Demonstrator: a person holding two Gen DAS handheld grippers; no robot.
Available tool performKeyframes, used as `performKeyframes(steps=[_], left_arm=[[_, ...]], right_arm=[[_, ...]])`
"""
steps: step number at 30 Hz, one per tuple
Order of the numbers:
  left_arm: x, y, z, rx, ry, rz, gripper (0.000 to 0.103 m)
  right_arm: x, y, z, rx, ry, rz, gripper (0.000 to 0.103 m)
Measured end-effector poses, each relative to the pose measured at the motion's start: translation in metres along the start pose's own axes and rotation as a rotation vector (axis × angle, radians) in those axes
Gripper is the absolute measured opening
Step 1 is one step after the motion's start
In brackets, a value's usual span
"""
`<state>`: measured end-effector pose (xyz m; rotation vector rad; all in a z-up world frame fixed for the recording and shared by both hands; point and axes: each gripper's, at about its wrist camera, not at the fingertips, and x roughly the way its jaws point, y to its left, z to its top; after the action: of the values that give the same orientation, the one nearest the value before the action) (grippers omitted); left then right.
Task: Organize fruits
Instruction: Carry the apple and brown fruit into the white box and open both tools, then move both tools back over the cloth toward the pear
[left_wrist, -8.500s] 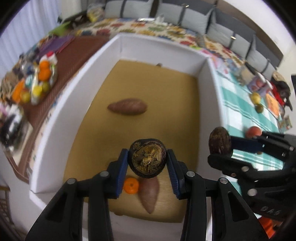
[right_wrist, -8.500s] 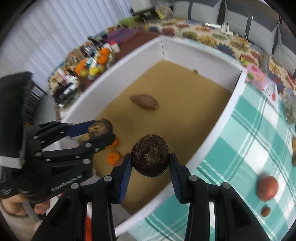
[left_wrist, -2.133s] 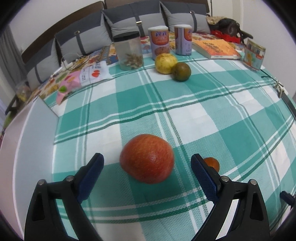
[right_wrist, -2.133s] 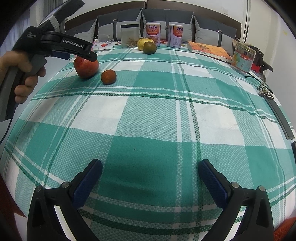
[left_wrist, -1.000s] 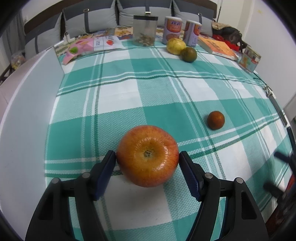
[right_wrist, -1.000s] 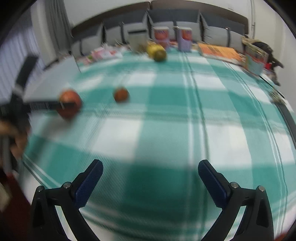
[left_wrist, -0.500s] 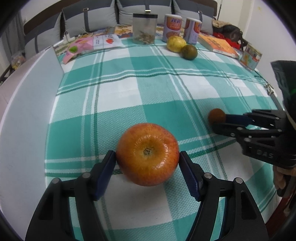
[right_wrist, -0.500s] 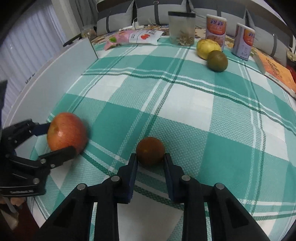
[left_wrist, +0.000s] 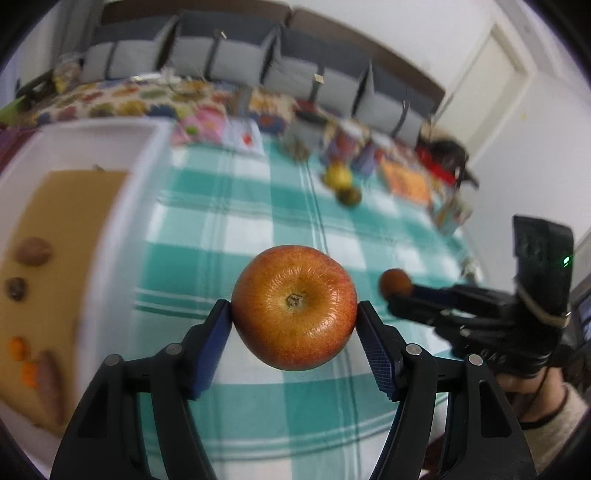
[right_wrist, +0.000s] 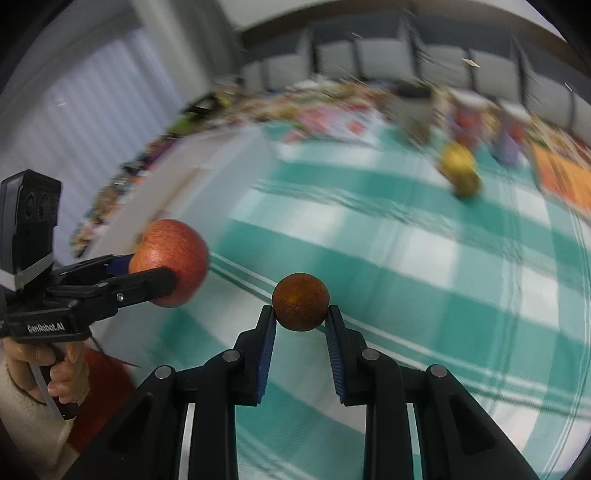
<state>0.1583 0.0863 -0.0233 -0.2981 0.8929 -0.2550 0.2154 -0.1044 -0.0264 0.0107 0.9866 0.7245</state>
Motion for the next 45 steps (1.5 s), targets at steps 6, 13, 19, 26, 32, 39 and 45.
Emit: performKeyframes(steps=[6, 13, 19, 26, 32, 39, 45], left_arm=[[-0.095, 0.08, 0.023, -0.049, -0.089, 0.181, 0.07], [-0.074, 0.224, 0.0, -0.226, 0.064, 0.452, 0.07], [-0.036, 0.297, -0.022, -0.341, 0.181, 0.518, 0.07], [-0.036, 0.303, -0.017, -0.327, 0.152, 0.561, 0.075], [-0.097, 0.262, 0.015, -0.289, -0.076, 0.531, 0.085], [-0.129, 0.151, 0.031, -0.172, -0.251, 0.366, 0.089], [-0.065, 0.036, -0.009, -0.009, -0.159, 0.138, 0.09]], right_arm=[[0.019, 0.122, 0.054, -0.127, 0.026, 0.193, 0.028], [0.13, 0.218, 0.072, -0.205, 0.214, 0.202, 0.028], [0.221, 0.24, 0.061, -0.258, 0.35, 0.079, 0.028], [0.245, 0.238, 0.066, -0.237, 0.33, 0.057, 0.04], [0.159, 0.223, 0.102, -0.187, 0.067, 0.082, 0.072], [0.041, 0.162, 0.09, -0.184, -0.167, -0.035, 0.103], [0.006, 0.044, -0.013, -0.113, -0.125, -0.283, 0.103]])
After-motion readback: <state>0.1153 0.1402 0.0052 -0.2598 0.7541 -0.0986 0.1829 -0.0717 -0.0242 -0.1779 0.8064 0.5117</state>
